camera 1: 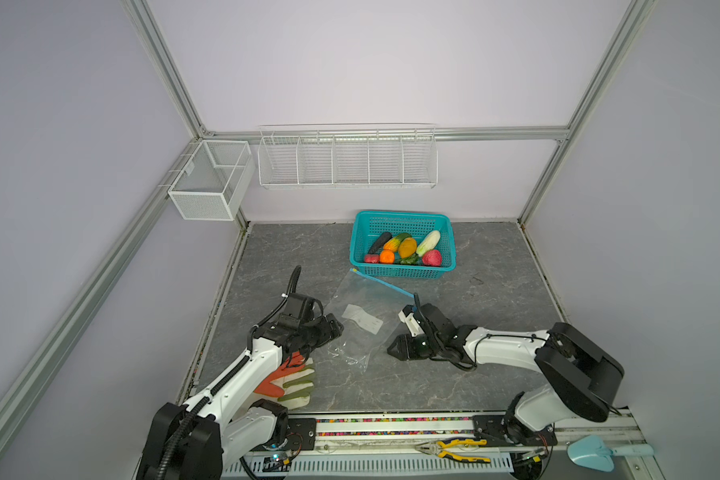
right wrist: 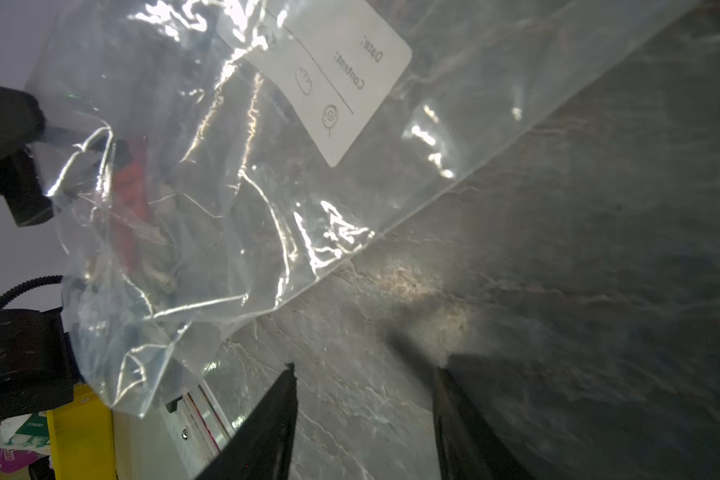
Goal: Place the food in the zip-top bag and seal the zipper
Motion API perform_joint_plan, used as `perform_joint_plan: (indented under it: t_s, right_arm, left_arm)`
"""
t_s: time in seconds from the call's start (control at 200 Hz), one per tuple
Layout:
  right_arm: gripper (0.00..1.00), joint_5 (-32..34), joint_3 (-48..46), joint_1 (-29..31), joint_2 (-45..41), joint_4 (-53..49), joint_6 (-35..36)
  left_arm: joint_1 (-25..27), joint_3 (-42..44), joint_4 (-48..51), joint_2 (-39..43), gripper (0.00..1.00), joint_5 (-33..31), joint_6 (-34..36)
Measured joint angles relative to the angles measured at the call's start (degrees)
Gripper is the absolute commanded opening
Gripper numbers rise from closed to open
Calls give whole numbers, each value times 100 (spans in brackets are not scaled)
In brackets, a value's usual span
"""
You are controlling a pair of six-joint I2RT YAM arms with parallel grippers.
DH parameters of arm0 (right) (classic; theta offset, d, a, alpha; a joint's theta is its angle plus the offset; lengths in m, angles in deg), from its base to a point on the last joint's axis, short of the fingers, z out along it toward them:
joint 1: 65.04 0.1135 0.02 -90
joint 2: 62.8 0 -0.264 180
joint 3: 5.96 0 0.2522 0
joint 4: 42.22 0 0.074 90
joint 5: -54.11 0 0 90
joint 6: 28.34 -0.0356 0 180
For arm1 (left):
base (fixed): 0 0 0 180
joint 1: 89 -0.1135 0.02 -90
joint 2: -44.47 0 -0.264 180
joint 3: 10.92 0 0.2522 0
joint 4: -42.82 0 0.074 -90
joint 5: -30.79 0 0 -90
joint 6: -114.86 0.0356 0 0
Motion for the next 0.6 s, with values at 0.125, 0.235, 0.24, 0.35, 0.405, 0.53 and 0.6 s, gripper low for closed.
perform_joint_plan:
  t_s: [0.125, 0.235, 0.24, 0.35, 0.405, 0.53, 0.6]
  right_arm:
    - [62, 214, -13, -24, -498, -249, 50]
    - [64, 286, 9, -195, -732, -435, 155]
    - [64, 295, 9, -214, -741, -452, 166]
    - [66, 352, 31, -503, -850, -693, 306]
    - [67, 361, 33, -636, -942, -826, 380]
    - [70, 393, 83, -942, -1255, -1200, 601]
    - [71, 398, 146, -1115, -1432, -1390, 728]
  left_arm:
    - [-2, -131, -52, -367, 55, -144, 83]
    - [-7, -330, 46, -669, 32, -289, 201]
    - [-9, -352, 66, -688, 32, -313, 175]
    - [-13, -549, 144, -824, 12, -385, 369]
    - [-13, -570, 203, -807, 6, -398, 463]
    - [-13, -570, 380, -656, 0, -308, 673]
    - [52, -560, 448, -450, 0, -267, 715]
